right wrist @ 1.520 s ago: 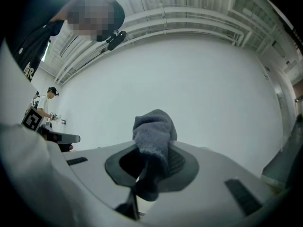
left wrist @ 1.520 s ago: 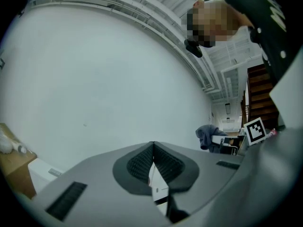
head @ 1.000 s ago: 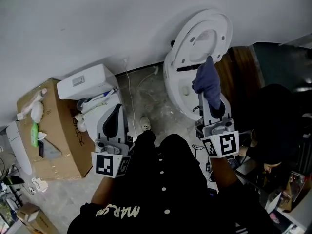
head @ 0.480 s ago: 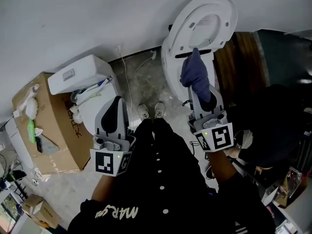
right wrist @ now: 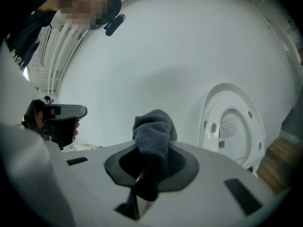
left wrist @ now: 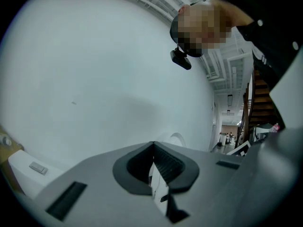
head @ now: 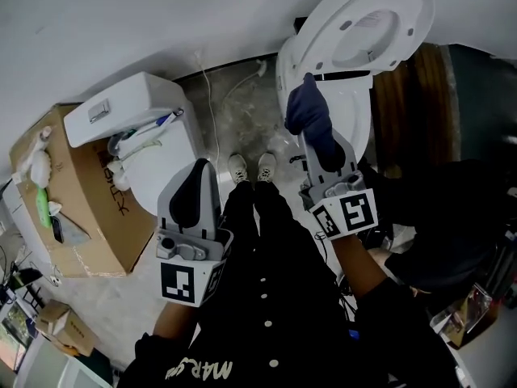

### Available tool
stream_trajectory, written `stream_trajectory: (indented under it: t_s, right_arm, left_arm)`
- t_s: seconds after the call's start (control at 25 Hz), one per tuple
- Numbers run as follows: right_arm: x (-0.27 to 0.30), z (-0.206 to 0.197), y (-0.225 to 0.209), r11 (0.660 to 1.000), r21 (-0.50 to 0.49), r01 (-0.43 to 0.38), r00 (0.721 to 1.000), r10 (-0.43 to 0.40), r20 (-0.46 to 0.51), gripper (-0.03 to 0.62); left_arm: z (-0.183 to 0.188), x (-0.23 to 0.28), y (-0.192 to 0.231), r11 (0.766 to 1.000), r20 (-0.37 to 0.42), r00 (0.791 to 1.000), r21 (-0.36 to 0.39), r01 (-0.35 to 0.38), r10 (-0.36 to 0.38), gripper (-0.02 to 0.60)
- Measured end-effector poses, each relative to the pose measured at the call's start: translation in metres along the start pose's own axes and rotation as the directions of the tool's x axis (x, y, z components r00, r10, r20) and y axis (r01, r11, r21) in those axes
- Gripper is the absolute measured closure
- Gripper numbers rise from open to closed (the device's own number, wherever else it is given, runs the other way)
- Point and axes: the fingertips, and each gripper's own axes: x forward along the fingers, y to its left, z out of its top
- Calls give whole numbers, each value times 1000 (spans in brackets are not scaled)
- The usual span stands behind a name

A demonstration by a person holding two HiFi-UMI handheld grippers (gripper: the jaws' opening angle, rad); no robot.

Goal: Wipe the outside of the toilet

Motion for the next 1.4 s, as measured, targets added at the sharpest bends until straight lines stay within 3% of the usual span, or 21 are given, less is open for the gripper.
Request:
stream_trajectory:
  t_s: [0.4, 0.8, 1.04, 1.4]
  right_arm:
    - [97, -147, -20, 984, 178, 19, 996, -4, -87, 536]
    - [159, -317, -52, 911, 400, 104, 985, -38, -170, 536]
    - [193, -395, -87, 834, 521, 180, 979, -101, -177, 536]
    - [228, -455, -140, 595, 774, 218, 970, -219, -105, 536]
  left_arm:
    - [-99, 47, 34, 1000, -29, 1000, -25, 3, -4, 571]
    - [-217, 90, 70, 998, -48, 999, -55, 22, -25, 571]
    - [-284, 117, 93, 998, -61, 997, -53, 40, -43, 571]
    - [-346, 141, 110, 994, -66, 996, -87, 59, -65, 571]
